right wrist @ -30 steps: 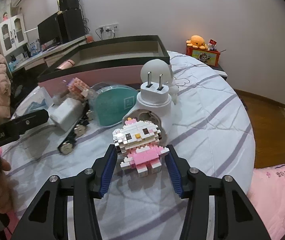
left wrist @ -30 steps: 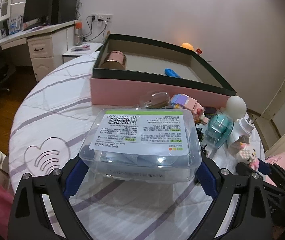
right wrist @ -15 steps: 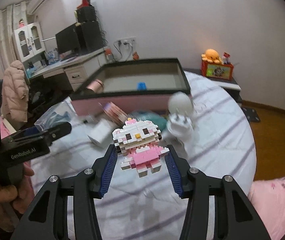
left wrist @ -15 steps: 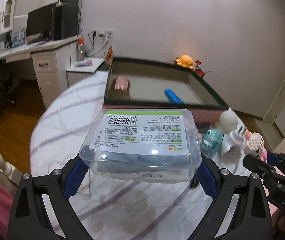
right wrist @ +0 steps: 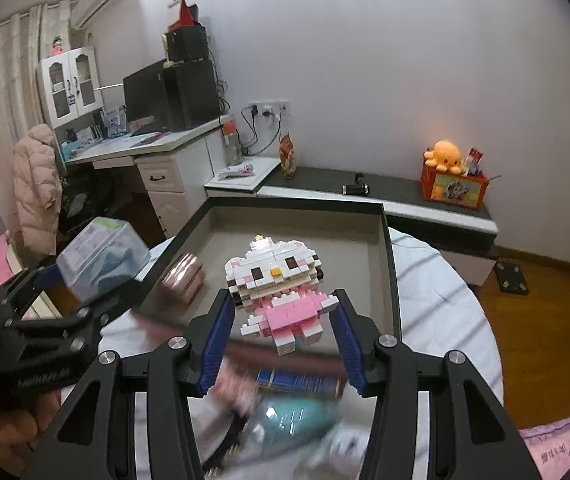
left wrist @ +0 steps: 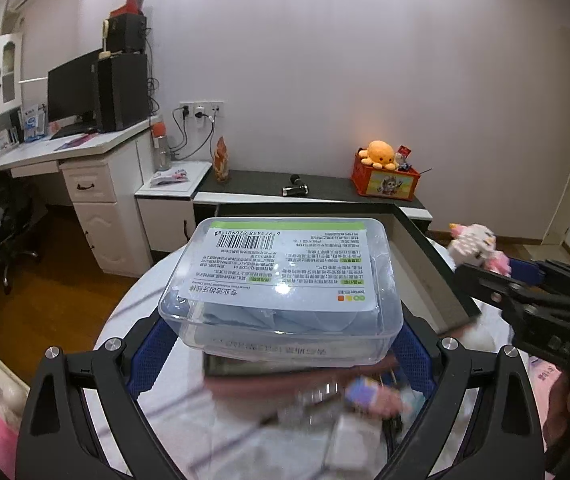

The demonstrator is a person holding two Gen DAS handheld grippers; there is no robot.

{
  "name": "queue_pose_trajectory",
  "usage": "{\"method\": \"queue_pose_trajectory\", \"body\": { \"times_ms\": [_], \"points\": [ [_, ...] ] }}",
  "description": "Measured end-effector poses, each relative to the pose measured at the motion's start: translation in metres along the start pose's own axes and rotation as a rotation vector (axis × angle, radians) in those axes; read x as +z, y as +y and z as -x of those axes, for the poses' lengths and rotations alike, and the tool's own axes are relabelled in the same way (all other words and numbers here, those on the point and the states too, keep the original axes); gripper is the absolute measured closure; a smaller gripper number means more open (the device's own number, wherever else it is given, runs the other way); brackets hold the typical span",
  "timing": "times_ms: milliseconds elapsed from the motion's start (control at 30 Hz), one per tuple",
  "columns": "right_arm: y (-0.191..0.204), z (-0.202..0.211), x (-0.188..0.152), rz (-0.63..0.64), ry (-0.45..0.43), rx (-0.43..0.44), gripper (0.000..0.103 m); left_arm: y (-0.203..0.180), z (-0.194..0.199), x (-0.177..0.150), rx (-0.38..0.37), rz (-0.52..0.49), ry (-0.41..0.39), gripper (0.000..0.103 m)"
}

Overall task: Organize rigid objects
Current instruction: 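Place the plastic box and block figure into the tray and release both, then withdraw both tools and approach the white charger and plug adapter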

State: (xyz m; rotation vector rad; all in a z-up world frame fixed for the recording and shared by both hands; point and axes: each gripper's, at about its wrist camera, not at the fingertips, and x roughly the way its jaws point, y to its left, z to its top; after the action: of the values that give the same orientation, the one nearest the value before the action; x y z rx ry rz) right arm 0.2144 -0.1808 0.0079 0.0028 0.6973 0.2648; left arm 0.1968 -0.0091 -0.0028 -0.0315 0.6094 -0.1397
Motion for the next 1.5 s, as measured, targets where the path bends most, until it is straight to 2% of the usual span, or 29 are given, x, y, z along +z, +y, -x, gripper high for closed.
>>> {"method": "queue_pose_trajectory", "body": {
  "times_ms": [133,300,500,633,700,767,800,900,967,1033,1267,1500],
  "points": [
    [-0.019,-0.048,0.02,-0.018,0.085,-0.025,0.053,-0.009,-0.039,0.013,0.005,-0.022,0.041,0.007],
    [-0.031,-0.093,0.022,-0.037,0.19,-0.023,0.053,-0.016,-0.08,0.015,0.004,-0.027,0.106,0.007],
    [-0.04,-0.121,0.013,-0.066,0.277,-0.019,0.052,-0.023,-0.11,0.007,0.034,-0.058,0.181,0.007],
    [-0.042,-0.125,0.006,-0.087,0.289,-0.024,0.052,-0.029,-0.118,0.0,0.078,-0.105,0.19,0.006],
    [-0.042,-0.125,0.008,-0.086,0.295,-0.02,0.048,-0.028,-0.12,-0.002,0.083,-0.102,0.202,0.004],
    [-0.04,-0.124,0.008,-0.076,0.305,-0.013,0.034,-0.025,-0.118,-0.003,0.085,-0.101,0.2,0.001],
    [-0.038,-0.122,0.008,-0.069,0.301,-0.02,0.02,-0.025,-0.115,-0.003,0.081,-0.1,0.194,0.001],
    [-0.036,-0.118,0.009,-0.069,0.289,-0.025,0.018,-0.025,-0.101,0.0,0.067,-0.097,0.157,0.0],
    [-0.037,-0.11,0.011,-0.081,0.268,-0.029,0.013,-0.022,-0.088,0.001,0.067,-0.098,0.126,0.0],
    [-0.038,-0.099,0.014,-0.093,0.231,-0.034,0.0,-0.02,-0.077,0.002,0.075,-0.093,0.103,0.0],
    [-0.031,-0.037,0.017,-0.112,0.093,-0.05,0.0,-0.007,-0.026,0.0,0.059,-0.041,0.043,0.0],
    [-0.02,0.019,-0.008,-0.132,0.006,-0.007,0.0,-0.008,0.021,-0.014,0.086,-0.044,0.012,0.0]
  ]
}}
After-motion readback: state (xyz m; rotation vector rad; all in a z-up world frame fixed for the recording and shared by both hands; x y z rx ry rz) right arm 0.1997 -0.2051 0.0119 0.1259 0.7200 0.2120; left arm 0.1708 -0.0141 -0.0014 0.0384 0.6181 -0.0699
